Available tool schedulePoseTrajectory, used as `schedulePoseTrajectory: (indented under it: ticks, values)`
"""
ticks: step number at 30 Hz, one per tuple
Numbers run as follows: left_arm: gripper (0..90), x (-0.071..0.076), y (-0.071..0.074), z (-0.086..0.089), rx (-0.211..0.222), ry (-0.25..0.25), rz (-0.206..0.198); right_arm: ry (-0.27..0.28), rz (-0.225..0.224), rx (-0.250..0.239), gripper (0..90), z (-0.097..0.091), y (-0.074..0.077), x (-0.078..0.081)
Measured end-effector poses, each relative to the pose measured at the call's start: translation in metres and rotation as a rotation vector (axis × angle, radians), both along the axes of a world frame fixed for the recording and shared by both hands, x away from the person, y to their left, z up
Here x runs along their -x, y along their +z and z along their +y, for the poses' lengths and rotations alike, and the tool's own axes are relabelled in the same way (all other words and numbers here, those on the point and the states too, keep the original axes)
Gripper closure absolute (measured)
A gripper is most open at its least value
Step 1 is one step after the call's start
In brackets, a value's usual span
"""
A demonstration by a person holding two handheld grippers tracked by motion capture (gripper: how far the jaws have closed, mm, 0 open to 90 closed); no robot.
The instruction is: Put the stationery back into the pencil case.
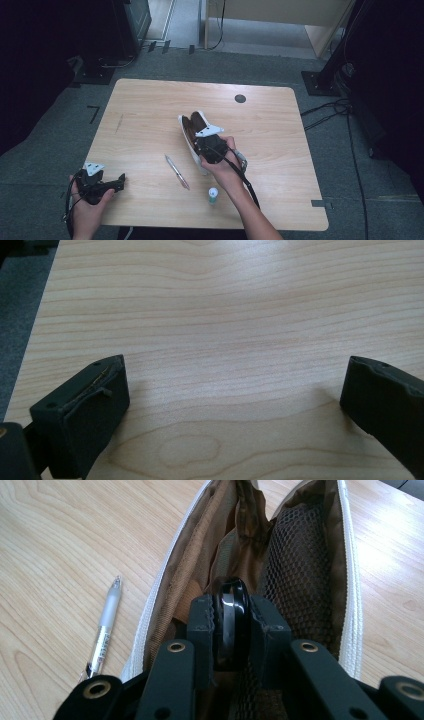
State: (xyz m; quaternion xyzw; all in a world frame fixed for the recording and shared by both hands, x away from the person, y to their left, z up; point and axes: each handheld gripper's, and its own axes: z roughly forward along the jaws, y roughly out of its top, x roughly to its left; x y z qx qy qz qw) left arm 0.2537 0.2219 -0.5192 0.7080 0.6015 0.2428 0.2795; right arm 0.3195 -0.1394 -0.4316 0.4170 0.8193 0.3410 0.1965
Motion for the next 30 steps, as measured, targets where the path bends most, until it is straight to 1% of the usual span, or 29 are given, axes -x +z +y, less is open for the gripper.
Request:
schedulePoseTrajectory:
  ticks: [2, 5, 9, 10, 11, 16, 17, 18, 19, 20, 21, 22, 23, 24, 25, 27, 29, 30]
  values:
    - [0.0, 0.000, 0.000, 0.000, 0.000, 0.000, 0.000, -0.010, -0.004, -0.012, 70.8, -0.002, 0.000, 0.000]
    - [0.0, 0.000, 0.000, 0.000, 0.000, 0.000, 0.000, -0.012, -0.003, -0.020, 70.8, -0.004, 0.001, 0.000]
    - [0.0, 0.000, 0.000, 0.000, -0.001, -0.005, 0.002, -0.007, -0.018, -0.048, 72.2, -0.008, 0.007, 0.006]
    - [0.0, 0.000, 0.000, 0.000, -0.001, -0.005, 0.002, -0.007, -0.018, -0.048, 72.2, -0.008, 0.007, 0.006]
    - [0.0, 0.000, 0.000, 0.000, -0.001, -0.006, 0.002, 0.002, -0.027, -0.063, 72.5, -0.011, 0.010, 0.009]
    - [0.0, 0.000, 0.000, 0.000, -0.002, -0.005, 0.002, 0.016, -0.048, -0.093, 73.2, -0.018, 0.018, 0.020]
    - [0.0, 0.000, 0.000, 0.000, -0.002, -0.006, 0.002, 0.016, -0.048, -0.093, 73.2, -0.018, 0.018, 0.020]
    - [0.0, 0.000, 0.000, 0.000, -0.002, -0.005, 0.002, 0.020, -0.056, -0.110, 73.4, -0.022, 0.021, 0.026]
    - [0.0, 0.000, 0.000, 0.000, -0.001, -0.005, 0.002, 0.022, -0.056, -0.122, 73.3, -0.024, 0.022, 0.029]
    - [0.0, 0.000, 0.000, 0.000, -0.001, -0.005, 0.002, 0.022, -0.056, -0.122, 73.3, -0.024, 0.022, 0.029]
    - [0.0, 0.000, 0.000, 0.000, 0.000, -0.004, 0.001, 0.033, -0.061, -0.136, 73.0, -0.028, 0.024, 0.035]
    - [0.0, 0.000, 0.000, 0.000, 0.000, -0.004, 0.001, 0.033, -0.061, -0.136, 73.0, -0.028, 0.024, 0.035]
    - [0.0, 0.000, 0.000, 0.000, -0.001, -0.005, 0.002, 0.045, -0.064, -0.144, 72.4, -0.030, 0.025, 0.037]
    - [0.0, 0.000, 0.000, 0.000, 0.001, -0.004, 0.001, 0.052, -0.072, -0.156, 69.6, -0.033, 0.026, 0.044]
    - [0.0, 0.000, 0.000, 0.000, 0.001, -0.004, 0.001, 0.054, -0.078, -0.157, 68.9, -0.035, 0.026, 0.047]
    - [0.0, 0.000, 0.000, 0.000, -0.002, -0.007, 0.003, 0.064, -0.081, -0.171, 66.8, -0.039, 0.027, 0.052]
    - [0.0, 0.000, 0.000, 0.000, -0.002, -0.006, 0.002, 0.065, -0.085, -0.171, 65.7, -0.040, 0.027, 0.054]
    - [0.0, 0.000, 0.000, 0.000, -0.001, -0.006, 0.002, 0.074, -0.084, -0.186, 64.4, -0.043, 0.027, 0.060]
